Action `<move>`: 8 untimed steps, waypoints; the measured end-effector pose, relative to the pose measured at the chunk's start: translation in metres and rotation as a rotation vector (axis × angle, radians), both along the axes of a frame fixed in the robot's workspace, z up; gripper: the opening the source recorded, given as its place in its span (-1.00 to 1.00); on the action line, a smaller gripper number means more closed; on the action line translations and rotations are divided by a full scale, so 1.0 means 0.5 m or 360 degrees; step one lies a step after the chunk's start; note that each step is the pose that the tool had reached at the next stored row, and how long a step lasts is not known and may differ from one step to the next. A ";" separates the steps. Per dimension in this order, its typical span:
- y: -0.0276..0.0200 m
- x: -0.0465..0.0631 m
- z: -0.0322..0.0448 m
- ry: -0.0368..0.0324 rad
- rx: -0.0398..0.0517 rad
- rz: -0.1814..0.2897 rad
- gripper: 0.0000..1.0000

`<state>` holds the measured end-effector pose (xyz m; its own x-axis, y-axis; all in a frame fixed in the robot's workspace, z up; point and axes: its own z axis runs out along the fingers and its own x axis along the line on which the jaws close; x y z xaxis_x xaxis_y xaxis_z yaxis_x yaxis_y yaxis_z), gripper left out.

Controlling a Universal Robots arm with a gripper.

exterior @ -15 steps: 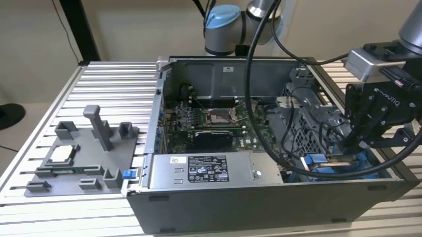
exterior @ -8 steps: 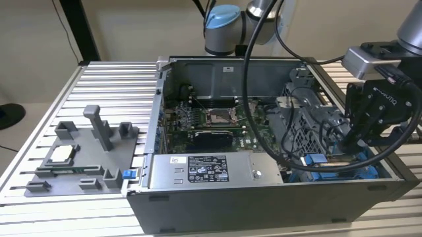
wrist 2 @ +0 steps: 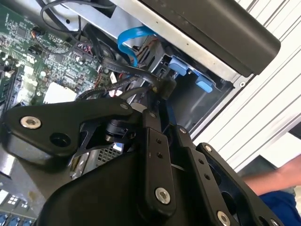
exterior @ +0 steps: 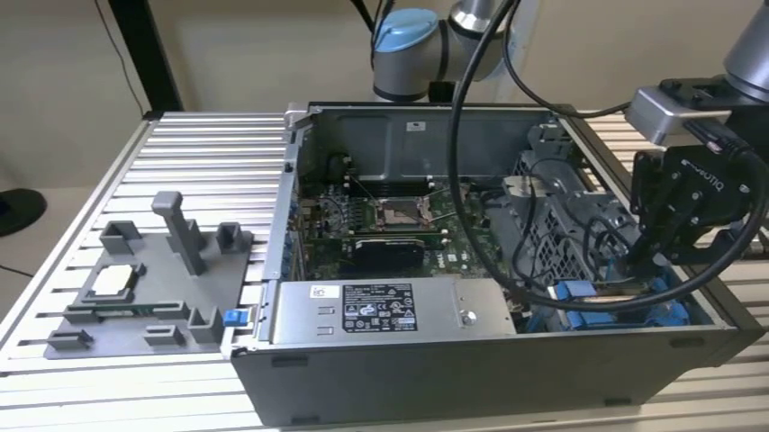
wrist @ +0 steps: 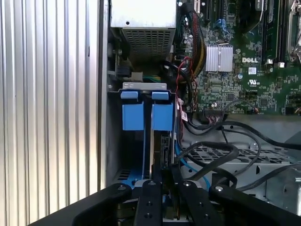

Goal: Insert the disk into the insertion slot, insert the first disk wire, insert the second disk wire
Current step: 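Insert the first disk wire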

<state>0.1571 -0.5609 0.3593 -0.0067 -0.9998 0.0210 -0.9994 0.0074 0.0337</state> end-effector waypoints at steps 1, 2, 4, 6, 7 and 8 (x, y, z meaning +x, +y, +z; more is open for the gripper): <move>0.0004 0.000 -0.001 0.0000 0.0000 0.0000 -1.00; 0.0006 0.000 -0.003 0.0000 0.0000 0.0000 -1.00; 0.0012 0.001 -0.006 0.0000 0.0000 0.0000 -1.00; 0.0020 0.001 -0.009 0.0000 0.0000 -0.0001 -1.00; 0.0024 0.002 -0.010 0.0000 0.0000 -0.0001 -1.00; 0.0028 0.002 -0.012 0.0000 0.0000 -0.0001 -1.00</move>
